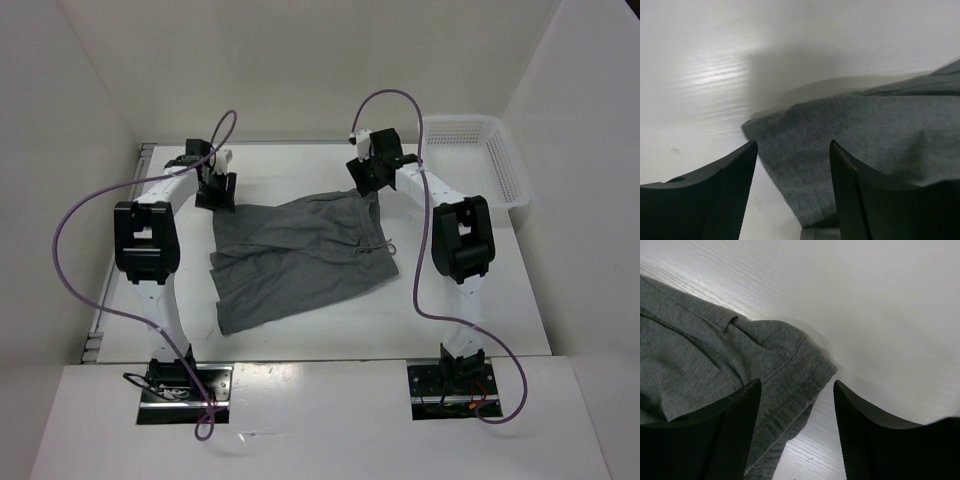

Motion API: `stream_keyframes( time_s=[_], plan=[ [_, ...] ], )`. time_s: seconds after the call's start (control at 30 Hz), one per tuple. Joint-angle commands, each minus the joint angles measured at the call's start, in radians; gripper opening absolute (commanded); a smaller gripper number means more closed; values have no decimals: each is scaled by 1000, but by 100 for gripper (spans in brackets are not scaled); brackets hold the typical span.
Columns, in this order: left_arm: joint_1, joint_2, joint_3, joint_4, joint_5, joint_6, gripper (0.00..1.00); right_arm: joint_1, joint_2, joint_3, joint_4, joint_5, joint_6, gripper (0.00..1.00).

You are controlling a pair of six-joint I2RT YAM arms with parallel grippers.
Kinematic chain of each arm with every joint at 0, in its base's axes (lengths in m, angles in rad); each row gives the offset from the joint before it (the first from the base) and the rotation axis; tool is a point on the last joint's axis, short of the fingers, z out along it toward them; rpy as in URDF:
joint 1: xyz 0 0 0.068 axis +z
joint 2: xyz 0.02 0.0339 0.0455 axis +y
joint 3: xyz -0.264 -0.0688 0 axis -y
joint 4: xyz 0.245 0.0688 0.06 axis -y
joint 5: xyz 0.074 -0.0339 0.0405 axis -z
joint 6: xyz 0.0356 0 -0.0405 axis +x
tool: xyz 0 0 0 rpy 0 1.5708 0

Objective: Fold and stack the shorts
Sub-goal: Flatten the shorts out, then fold the shorts

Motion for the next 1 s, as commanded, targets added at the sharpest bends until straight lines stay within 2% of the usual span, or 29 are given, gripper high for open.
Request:
stream_keyframes(
  time_s=[0.0, 0.13, 0.37, 0.43, 0.47, 0.53, 0.57, 0.6, 0.67, 0.7, 0.73, 0.77, 0.8, 0.97],
  plan=[
    [7, 61, 47, -15, 44, 4, 68, 7, 25, 23, 20, 14, -18, 66],
    [7, 107, 28, -26, 0, 4, 70, 7, 60, 23, 20, 23, -51, 77],
    [7, 128, -44, -7, -39, 4, 71, 7, 157, 77, 20, 56, -71, 80],
    [7, 128, -57, -7, -39, 4, 67, 7, 190, 89, 20, 75, -71, 80],
    [7, 128, -57, -7, -39, 4, 59, 7, 203, 103, 20, 89, -71, 81],
    [7, 119, -83, -16, -39, 4, 49, 7, 236, 118, 6, 89, -82, 79],
    [-2, 119, -83, -16, -39, 4, 44, 7, 249, 131, -3, 89, -82, 66],
    [-2, 119, -83, -27, -39, 4, 30, 7, 258, 131, -3, 89, -73, 59],
    [-2, 119, -83, -27, -30, 4, 12, 7, 267, 140, -14, 89, -61, 43],
    [-2, 107, -83, -27, -30, 4, 6, 7, 267, 140, -4, 101, -49, 27],
    [-2, 93, -83, -27, -30, 4, 0, 7, 267, 154, 10, 113, -38, 19],
    [-2, 84, -63, -17, -30, 4, 0, 7, 267, 164, 10, 129, -38, 13],
    [-2, 70, -43, -4, -46, 4, 0, 7, 267, 177, 26, 168, -24, 2],
    [-2, 29, 150, 8, -144, 4, 0, 7, 185, 264, 79, 274, 8, 0]
  ],
)
